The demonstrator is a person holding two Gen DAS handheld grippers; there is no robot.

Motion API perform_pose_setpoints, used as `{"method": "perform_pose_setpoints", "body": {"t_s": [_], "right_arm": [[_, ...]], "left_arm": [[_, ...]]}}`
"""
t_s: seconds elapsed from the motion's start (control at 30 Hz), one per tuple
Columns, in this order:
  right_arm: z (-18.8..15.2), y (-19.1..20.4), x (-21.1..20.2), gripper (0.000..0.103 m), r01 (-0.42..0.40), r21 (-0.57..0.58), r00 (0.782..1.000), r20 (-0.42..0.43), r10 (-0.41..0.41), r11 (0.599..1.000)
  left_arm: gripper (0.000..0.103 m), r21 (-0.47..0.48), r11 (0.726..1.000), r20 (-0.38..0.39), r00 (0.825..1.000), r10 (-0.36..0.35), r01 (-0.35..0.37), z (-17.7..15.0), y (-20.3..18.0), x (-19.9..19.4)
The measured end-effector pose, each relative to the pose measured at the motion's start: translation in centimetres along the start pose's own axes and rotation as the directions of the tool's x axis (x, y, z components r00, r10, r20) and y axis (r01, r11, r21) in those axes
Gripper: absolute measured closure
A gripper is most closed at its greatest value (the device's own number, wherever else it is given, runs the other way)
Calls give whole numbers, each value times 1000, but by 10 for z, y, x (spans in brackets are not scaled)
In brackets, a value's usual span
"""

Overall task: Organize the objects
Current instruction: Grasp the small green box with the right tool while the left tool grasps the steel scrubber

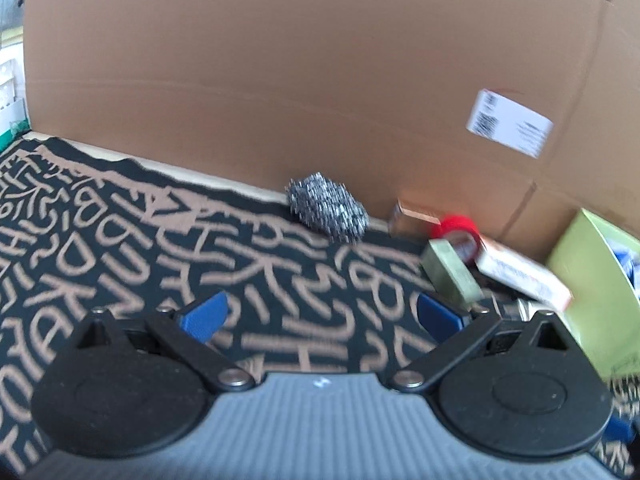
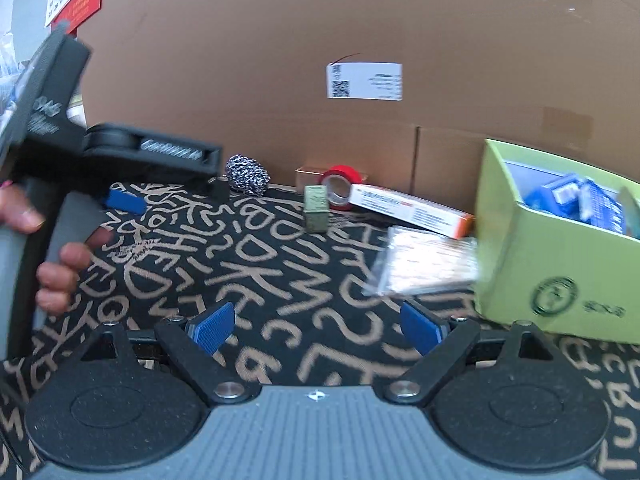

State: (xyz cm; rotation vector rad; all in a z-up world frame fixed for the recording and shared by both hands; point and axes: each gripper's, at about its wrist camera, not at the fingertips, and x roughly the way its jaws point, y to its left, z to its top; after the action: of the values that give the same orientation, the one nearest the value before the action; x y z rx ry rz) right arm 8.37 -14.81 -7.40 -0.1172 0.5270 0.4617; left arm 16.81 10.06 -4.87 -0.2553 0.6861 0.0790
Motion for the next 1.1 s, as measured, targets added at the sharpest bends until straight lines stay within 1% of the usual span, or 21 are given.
{"method": "perform_pose_setpoints", "body": {"t_s": [0.17, 0.27, 0.33, 0.4, 0.43, 0.5, 0.57, 0.63, 0.67, 0.7, 0.77, 0.83, 0.9, 0.93, 0.97, 1.0, 1.03, 1.07, 1.1], "right_arm": [[10, 3, 20, 10, -17, -2, 1000, -4, 17, 1000], [16, 3, 33, 10, -20, 0, 1000, -10, 20, 1000], [22, 3, 42, 10, -26, -2, 1000, -17, 26, 1000], [27, 3, 49, 10, -24, -11, 1000, -12, 24, 1000], [31, 3, 53, 10, -21, -15, 1000, -8, 21, 1000], [37, 3, 62, 10, -18, -14, 1000, -2, 18, 1000], [45, 2, 74, 10, -16, -8, 1000, 2, 16, 1000], [52, 2, 87, 12, -15, 5, 1000, -4, 15, 1000], [55, 2, 93, 14, -16, 14, 1000, -6, 16, 1000], [58, 2, 98, 18, -18, 21, 1000, -6, 18, 1000], [64, 3, 109, 21, -11, 26, 1000, -9, 12, 1000], [68, 4, 117, 34, 3, 28, 1000, -16, -3, 1000], [68, 4, 123, 62, 13, 35, 999, -46, -12, 999], [67, 3, 123, 66, 15, 39, 998, -59, -13, 999], [65, 3, 120, 69, 15, 38, 998, -55, -13, 999], [63, 2, 115, 74, 16, 37, 999, -51, -14, 999], [61, 1, 109, 75, 16, 36, 999, -48, -14, 999], [58, 1, 102, 76, 19, 33, 999, -43, -18, 999], [55, 0, 93, 76, 22, 31, 999, -37, -21, 999]], "left_arm": [[0, -22, 999, 14, 1000, 28, -28, 26, 0, 37], [0, -28, 999, 0, 999, 42, -42, 38, -1, 59], [0, -50, 998, -5, 999, 39, -39, 45, 2, 72], [3, -64, 997, -10, 999, 36, -36, 48, 6, 83], [8, -63, 997, -14, 999, 38, -39, 49, 8, 88], [19, -20, 999, 0, 999, 37, -37, 50, 6, 90], [45, -16, 1000, -16, 1000, -15, 15, 51, 7, 92], [55, -31, 997, -41, 996, -76, 75, 51, 8, 93], [58, -26, 996, -42, 995, -86, 85, 51, 7, 92], [58, -15, 996, -41, 995, -89, 88, 51, 6, 90], [58, -10, 995, -40, 994, -103, 103, 51, 5, 88], [57, -19, 991, -47, 990, -135, 134, 50, 6, 88], [48, -33, 991, -48, 990, -134, 132, 49, 7, 89], [39, -43, 991, -42, 991, -127, 125, 49, 8, 89], [35, -50, 992, -34, 992, -122, 120, 48, 8, 90], [35, -54, 992, -29, 993, -119, 117, 47, 8, 91], [38, -49, 992, -29, 992, -121, 119, 46, 8, 92], [47, -32, 993, -25, 993, -117, 116, 45, 5, 92], [54, -7, 993, -28, 993, -115, 114, 44, 2, 93]]}}
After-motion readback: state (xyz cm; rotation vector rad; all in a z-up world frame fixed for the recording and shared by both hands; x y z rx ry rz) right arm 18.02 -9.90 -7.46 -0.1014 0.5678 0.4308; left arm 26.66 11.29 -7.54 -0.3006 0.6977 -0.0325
